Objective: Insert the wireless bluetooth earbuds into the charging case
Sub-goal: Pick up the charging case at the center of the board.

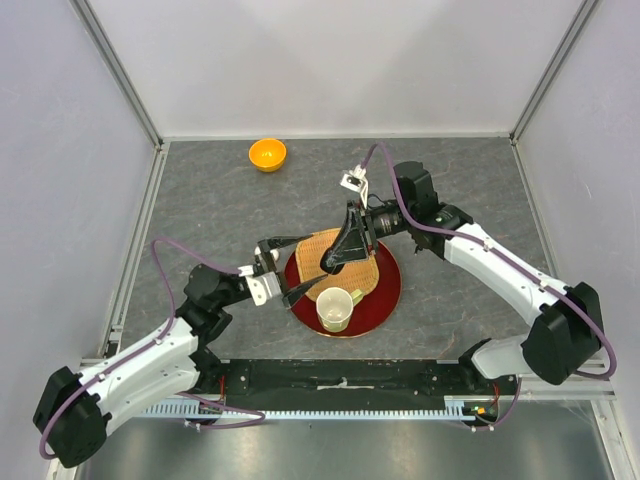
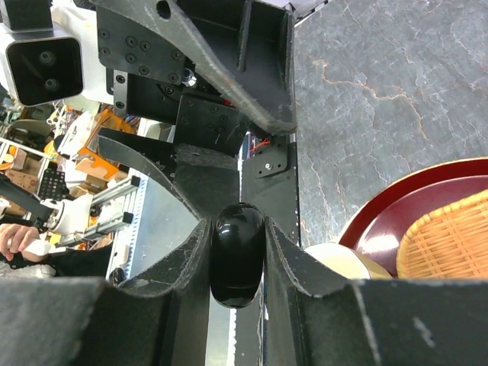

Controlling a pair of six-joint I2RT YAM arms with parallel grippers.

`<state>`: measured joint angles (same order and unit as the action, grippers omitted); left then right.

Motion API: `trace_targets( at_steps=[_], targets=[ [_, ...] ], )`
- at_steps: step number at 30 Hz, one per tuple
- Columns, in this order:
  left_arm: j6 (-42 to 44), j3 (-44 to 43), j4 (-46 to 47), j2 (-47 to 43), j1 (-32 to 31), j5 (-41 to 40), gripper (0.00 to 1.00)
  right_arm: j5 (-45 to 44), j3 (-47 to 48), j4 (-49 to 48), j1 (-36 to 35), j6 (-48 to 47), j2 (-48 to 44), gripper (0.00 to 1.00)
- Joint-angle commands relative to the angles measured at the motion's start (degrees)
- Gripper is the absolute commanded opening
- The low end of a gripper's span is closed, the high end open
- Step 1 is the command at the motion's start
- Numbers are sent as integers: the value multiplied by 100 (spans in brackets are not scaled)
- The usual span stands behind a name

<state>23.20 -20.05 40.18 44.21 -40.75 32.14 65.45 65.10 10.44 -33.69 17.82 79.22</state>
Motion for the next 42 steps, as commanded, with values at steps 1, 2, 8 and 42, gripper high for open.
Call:
trace_targets(
  at_steps=[1,2,8,42],
  targets=[
    [-141,-69,631,70,-12,599,86,416,319,-130,-6,-209,120,0],
    [-132,-130,614,132,-12,687,86,468,328,-130,-6,-209,137,0],
    [114,-639,-52,395,-12,1487,86,758,372,-121,-50,-288,208,0],
    [2725,-2592,-5232,1091,-20,2904,85,909,697,46,-471,-622,533,0]
  ],
)
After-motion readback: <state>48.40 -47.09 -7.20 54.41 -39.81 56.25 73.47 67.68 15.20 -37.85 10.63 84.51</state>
